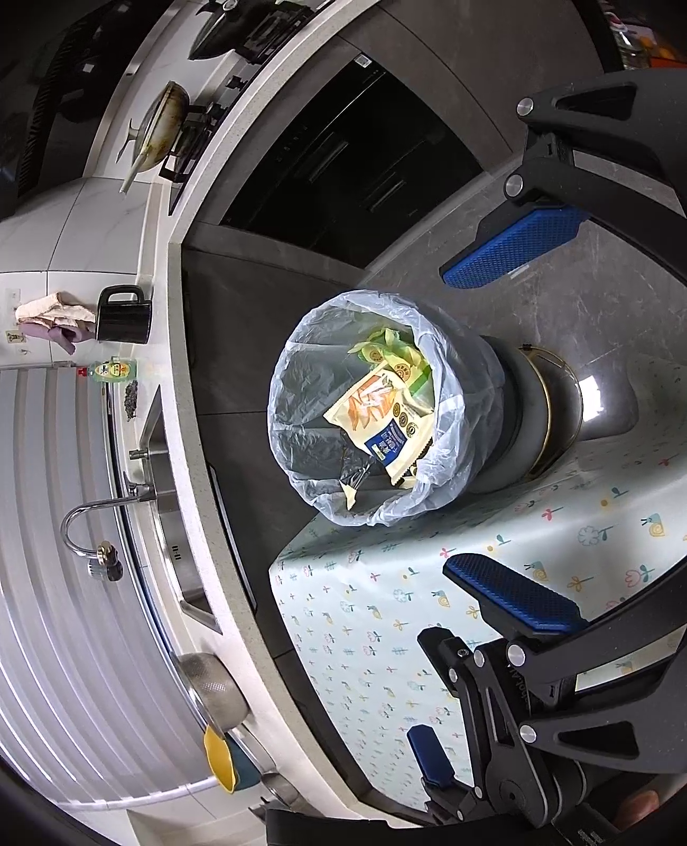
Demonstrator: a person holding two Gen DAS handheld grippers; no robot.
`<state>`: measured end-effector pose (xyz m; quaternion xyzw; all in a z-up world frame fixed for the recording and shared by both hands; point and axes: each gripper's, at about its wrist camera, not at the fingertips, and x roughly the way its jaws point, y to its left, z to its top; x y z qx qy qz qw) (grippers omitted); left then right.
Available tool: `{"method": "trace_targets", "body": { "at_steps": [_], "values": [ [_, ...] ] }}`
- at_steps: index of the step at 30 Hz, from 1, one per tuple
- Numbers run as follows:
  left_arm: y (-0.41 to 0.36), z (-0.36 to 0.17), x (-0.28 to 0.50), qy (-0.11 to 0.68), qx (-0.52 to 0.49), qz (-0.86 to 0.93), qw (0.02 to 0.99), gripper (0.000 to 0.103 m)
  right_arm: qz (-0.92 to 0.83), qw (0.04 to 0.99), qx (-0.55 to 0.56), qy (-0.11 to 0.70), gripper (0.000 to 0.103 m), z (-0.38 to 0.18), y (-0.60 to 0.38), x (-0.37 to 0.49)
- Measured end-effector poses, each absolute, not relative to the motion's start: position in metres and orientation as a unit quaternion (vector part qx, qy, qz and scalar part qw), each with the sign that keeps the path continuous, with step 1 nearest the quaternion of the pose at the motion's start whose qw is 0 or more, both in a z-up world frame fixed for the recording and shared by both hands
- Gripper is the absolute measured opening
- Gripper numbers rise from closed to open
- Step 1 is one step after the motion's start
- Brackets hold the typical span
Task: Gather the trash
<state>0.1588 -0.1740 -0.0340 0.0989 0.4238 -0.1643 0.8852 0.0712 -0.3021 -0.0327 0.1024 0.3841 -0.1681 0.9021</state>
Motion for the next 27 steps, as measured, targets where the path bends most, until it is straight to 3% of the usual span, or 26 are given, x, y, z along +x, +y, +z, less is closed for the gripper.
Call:
{"method": "trace_targets", "body": {
  "at_steps": [27],
  "values": [
    [-0.181, -0.035, 0.148, 0.425, 0.112, -0.158, 0.884, 0.092, -0.167, 0.902, 0.095, 0.386, 0.097, -0.035, -0.304, 0.059]
  ]
}}
